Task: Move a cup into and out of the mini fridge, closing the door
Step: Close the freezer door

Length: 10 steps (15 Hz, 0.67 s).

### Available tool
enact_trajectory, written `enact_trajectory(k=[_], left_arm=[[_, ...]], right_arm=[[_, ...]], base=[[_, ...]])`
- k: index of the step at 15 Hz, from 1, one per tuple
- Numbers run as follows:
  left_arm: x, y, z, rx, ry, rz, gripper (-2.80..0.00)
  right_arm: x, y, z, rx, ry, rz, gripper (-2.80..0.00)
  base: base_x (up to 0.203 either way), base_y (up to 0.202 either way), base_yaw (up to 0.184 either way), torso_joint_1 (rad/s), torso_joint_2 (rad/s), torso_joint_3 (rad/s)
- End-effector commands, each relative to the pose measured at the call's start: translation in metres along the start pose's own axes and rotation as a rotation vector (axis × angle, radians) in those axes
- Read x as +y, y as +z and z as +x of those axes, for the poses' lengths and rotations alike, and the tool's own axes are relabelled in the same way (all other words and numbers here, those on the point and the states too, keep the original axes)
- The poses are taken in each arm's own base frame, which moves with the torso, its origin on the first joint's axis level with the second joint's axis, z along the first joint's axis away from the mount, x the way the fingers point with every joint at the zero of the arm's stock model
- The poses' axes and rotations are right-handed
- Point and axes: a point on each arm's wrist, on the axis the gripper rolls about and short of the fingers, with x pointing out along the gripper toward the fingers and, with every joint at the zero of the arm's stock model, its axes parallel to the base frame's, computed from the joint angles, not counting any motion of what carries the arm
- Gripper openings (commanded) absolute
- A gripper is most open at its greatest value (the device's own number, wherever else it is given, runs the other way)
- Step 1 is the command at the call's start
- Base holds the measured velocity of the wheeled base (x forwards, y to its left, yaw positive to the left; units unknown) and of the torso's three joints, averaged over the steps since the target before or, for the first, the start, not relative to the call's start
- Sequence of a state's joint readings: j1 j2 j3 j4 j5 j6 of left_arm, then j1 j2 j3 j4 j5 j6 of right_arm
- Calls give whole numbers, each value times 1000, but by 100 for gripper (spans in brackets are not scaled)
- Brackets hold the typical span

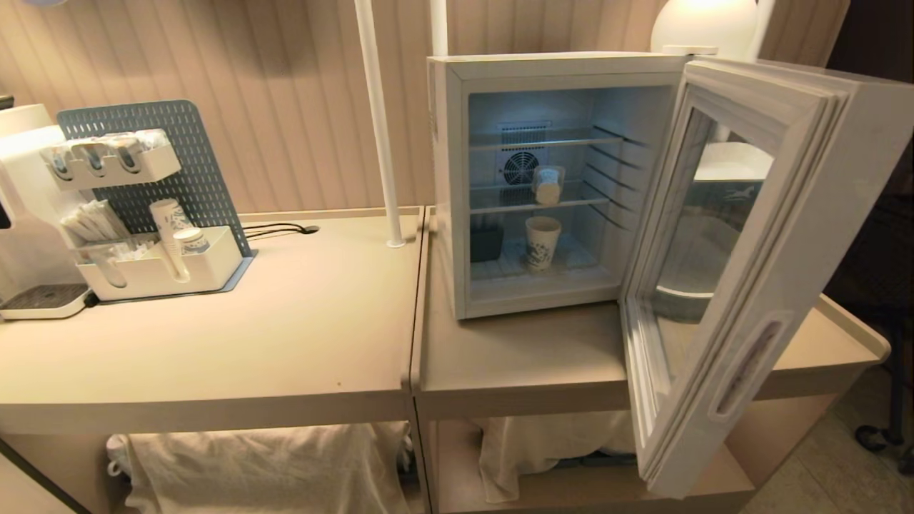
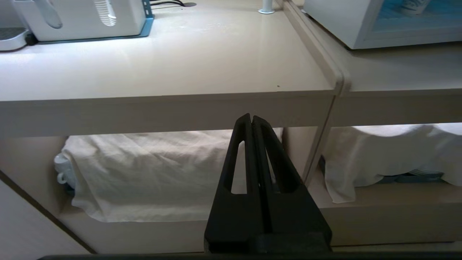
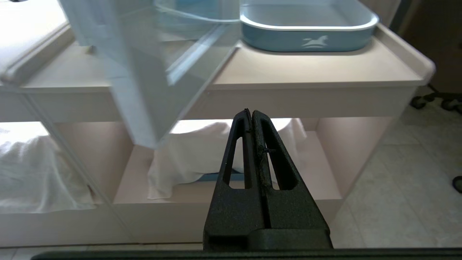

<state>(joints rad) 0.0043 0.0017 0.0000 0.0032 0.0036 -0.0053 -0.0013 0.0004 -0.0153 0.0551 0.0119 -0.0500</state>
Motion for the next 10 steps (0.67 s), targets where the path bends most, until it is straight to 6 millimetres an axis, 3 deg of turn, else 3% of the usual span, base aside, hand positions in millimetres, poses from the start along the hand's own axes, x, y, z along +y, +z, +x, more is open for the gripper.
enact_trajectory(k=[1, 10], left_arm=[[0, 0, 0, 1, 0, -1, -280], [0, 0, 0, 0, 1, -4, -280]], right_arm=[[0, 0, 0, 1, 1, -1, -280], [0, 0, 0, 4, -3, 21, -280]], base=[[0, -196, -1, -2, 1, 2], [0, -180, -1, 2, 2, 3]])
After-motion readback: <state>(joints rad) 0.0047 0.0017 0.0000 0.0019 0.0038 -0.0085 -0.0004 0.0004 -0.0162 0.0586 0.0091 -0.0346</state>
